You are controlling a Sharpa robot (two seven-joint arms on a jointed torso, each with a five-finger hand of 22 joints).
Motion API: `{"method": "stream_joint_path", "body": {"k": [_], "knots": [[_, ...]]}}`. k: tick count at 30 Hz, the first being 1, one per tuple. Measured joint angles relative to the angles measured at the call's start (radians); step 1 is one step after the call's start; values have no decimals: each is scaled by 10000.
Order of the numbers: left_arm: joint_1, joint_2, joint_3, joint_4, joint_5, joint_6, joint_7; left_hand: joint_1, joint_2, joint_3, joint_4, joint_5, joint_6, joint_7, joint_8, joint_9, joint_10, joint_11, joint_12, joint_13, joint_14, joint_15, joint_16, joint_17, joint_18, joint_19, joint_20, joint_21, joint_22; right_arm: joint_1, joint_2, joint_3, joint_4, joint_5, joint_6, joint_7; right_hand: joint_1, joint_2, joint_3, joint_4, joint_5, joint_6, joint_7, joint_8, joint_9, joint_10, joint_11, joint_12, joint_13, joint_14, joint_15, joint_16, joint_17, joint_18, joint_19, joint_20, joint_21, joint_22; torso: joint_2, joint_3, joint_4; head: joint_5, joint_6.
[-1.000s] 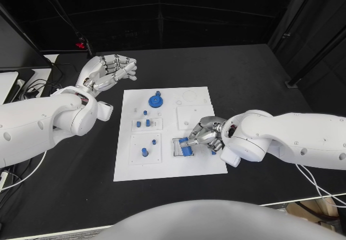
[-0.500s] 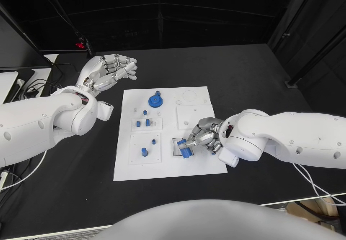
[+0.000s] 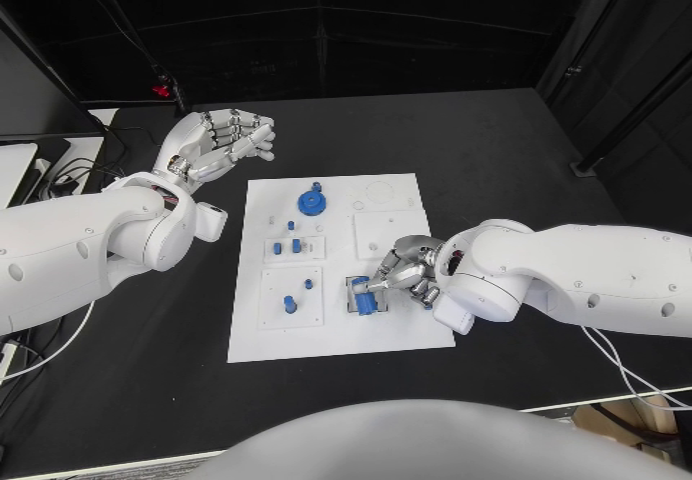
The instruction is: Assemble the parts on the task board
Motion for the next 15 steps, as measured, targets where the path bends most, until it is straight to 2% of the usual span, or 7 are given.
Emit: {"method": "stream_joint_path", "body": {"k": [8,9,15], "knots": [[0,-7,0,3,0,0,-2,0,0,0,0,0,0,0,0,0,0,0,0,0,-34,-34,39,-14,0,0,0,0,0,-2,42,-4,-24,0,-24,-15,0,0,-16,16,-112,36,-5,-83,6,0,0,0,0,0,0,0,0,0,0,0,0,0,4,-3,-2,15,-1],[0,-6,0,3,0,0,-2,0,0,0,0,0,0,0,0,0,0,0,0,0,-34,-34,39,-14,1,0,0,0,1,-3,49,-4,-30,0,-18,-31,-41,-41,-37,-3,-117,123,-93,-85,11,0,0,0,0,0,0,0,0,0,0,0,0,0,3,-3,-3,15,-1],[0,-4,0,2,0,1,-4,0,0,-26,-26,0,0,0,41,0,0,0,-1,0,-34,-34,39,-14,1,0,0,0,1,-3,67,-4,-47,-10,19,-115,-90,-91,-153,24,-279,193,-163,-180,12,0,0,0,0,0,0,0,0,0,-1,1,0,0,4,-3,-3,15,-1]]}}
